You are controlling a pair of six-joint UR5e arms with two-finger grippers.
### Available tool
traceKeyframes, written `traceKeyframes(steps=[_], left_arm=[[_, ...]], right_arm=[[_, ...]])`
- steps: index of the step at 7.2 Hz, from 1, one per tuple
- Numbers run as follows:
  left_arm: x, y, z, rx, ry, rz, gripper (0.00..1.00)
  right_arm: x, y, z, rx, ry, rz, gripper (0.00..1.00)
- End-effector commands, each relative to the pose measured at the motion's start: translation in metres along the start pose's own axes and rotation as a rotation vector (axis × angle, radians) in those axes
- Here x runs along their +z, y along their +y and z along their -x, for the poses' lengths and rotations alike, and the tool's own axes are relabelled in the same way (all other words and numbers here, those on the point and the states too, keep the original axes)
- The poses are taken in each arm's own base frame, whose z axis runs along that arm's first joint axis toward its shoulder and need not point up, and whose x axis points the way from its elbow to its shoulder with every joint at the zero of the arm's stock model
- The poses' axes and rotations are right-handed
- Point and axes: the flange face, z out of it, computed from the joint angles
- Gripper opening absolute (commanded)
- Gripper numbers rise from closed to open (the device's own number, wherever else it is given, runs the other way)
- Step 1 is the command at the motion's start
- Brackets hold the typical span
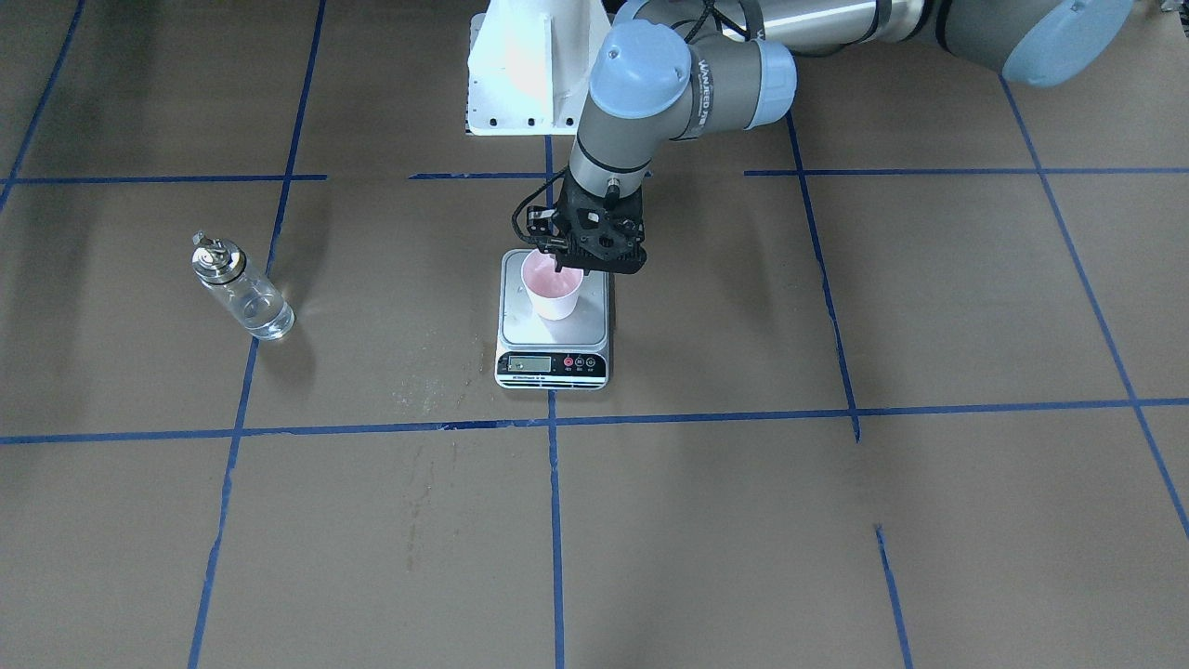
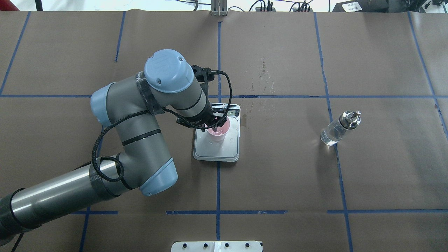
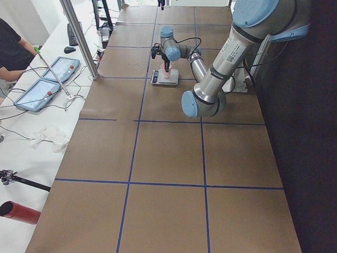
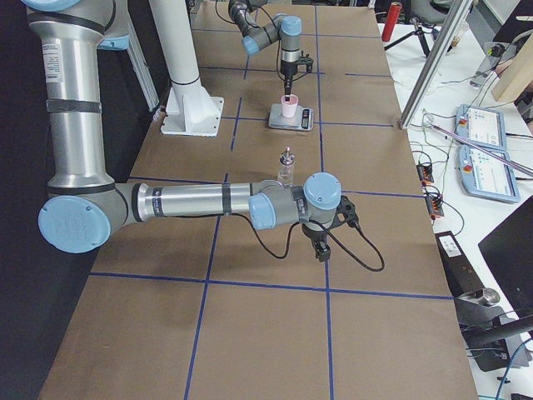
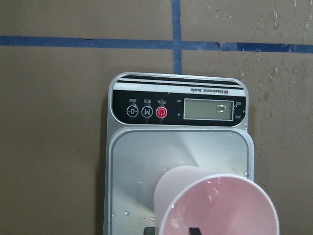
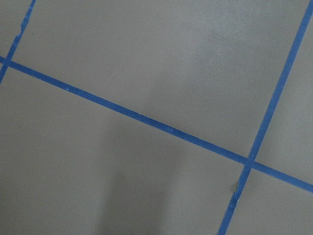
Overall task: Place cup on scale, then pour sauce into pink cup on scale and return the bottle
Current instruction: 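Release and raise the left gripper while the right gripper approaches the bottle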
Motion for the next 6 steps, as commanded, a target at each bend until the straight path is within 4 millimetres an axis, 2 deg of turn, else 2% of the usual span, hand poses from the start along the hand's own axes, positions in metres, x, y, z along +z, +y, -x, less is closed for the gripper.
traceKeyframes(steps=[1, 2, 3, 4, 5, 6], left_arm=[[-0.039, -0.001, 0.006, 0.009, 0.045, -0.045, 0.53], [-0.077, 0.002, 0.015, 0.019, 0.090, -0.087, 0.55], [-0.102, 0.012, 0.026, 0.030, 0.123, -0.110, 0.55], [-0.105, 0.011, 0.029, 0.029, 0.123, -0.116, 0.57], [-0.109, 0.006, 0.032, 0.022, 0.122, -0.125, 0.57], [-0.115, 0.005, 0.033, 0.011, 0.129, -0.134, 0.58]], right_arm=[[0.000, -0.014, 0.021, 0.012, -0.008, -0.005, 1.00], [-0.009, -0.022, 0.045, 0.032, -0.015, -0.024, 0.99], [-0.019, -0.030, 0.089, 0.055, -0.040, -0.046, 0.99], [-0.031, -0.033, 0.147, 0.115, -0.072, -0.063, 1.00], [-0.044, -0.029, 0.193, 0.161, -0.097, -0.107, 1.00], [-0.040, -0.009, 0.228, 0.185, -0.150, -0.160, 1.00]])
